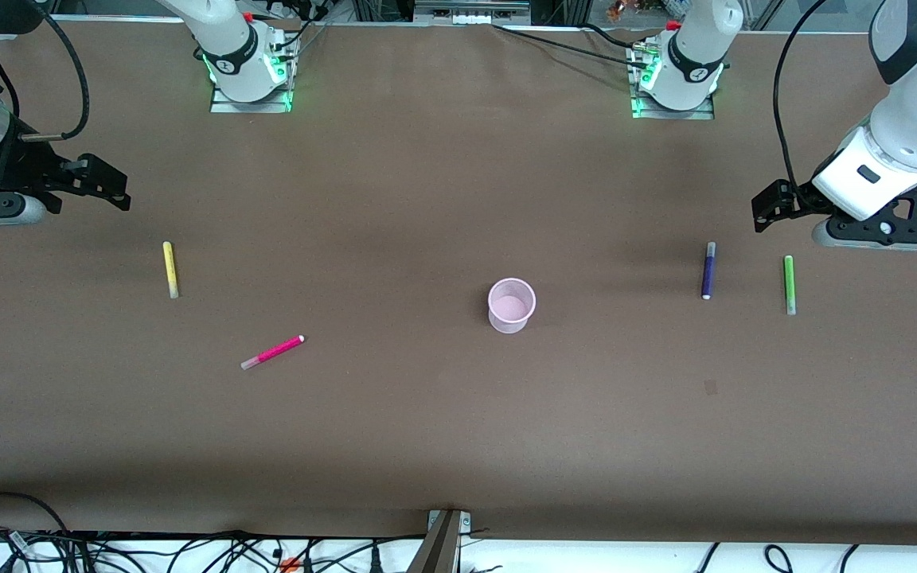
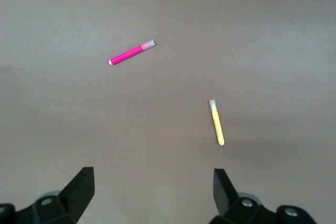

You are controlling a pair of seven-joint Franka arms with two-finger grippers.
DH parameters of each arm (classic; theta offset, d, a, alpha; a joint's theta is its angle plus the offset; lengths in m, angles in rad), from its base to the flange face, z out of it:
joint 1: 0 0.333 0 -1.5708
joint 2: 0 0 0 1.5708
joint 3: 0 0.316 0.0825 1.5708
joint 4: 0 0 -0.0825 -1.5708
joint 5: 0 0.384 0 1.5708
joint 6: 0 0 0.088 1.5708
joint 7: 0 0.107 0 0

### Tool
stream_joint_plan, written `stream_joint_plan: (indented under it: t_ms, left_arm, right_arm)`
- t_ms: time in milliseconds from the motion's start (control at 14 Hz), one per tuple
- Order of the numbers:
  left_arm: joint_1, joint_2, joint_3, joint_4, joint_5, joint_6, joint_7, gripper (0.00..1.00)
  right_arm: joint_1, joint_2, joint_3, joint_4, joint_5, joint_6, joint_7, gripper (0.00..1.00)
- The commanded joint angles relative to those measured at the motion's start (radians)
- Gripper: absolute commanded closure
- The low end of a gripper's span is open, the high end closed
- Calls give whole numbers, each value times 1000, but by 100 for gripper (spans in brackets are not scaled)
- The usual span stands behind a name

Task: Organize pens into pink holder with both arms
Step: 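Reach the right gripper to the pink marker while the left gripper reaches the purple pen, then grasp the pink marker with the right gripper while the left gripper grasps the pen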

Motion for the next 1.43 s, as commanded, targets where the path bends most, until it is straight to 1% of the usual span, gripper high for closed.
stream_joint_plan:
  t_ms: [0, 71, 286, 500, 571, 643, 714, 857, 929, 1071, 1214, 1286, 1357]
  left_arm:
    - [-7, 18, -3, 36, -5, -10, 9, 0]
    - [-7, 18, -3, 36, -5, -10, 8, 0]
    - [-7, 20, -3, 36, -6, -13, 9, 0]
    - [-1, 37, -3, 24, -9, -27, 9, 0]
    - [2, 60, -3, 23, -8, -32, 8, 0]
    - [-1, 95, -1, 21, 0, -33, 2, 0]
    - [10, 119, -3, 18, 1, -30, 9, 0]
    - [16, 178, -1, 0, 4, -14, 49, 0]
    - [13, 184, -1, -48, 24, 49, 72, 0]
    - [8, 181, -3, -172, 56, 216, 74, 0]
    - [19, 181, -3, -308, 58, 353, 92, 0]
    - [25, 182, -3, -373, 58, 405, 107, 0]
    - [30, 189, -1, -429, 58, 489, 111, 0]
  right_arm:
    - [-13, -35, 14, -51, 2, 27, 7, 0]
    - [-16, -33, 4, -49, 4, 28, 7, 0]
    - [-16, -19, 1, -36, 4, 57, -2, 0]
    - [-17, 39, 1, -5, -5, 80, -3, 0]
    - [-13, 68, 4, 3, -22, 78, -17, 0]
    - [-15, 73, 5, 12, -56, 87, -47, 0]
    - [-15, 81, 5, 12, -65, 98, -71, 0]
    - [0, 162, 8, 12, -59, 100, -60, 0]
    - [2, 184, 8, 10, -50, 110, -55, 0]
    - [11, 278, 8, 12, -16, 205, 18, 1]
    - [40, 358, 8, 12, -7, 289, 220, 1]
    - [40, 400, 8, 12, 16, 334, 306, 1]
    - [45, 441, 8, 13, 53, 372, 358, 1]
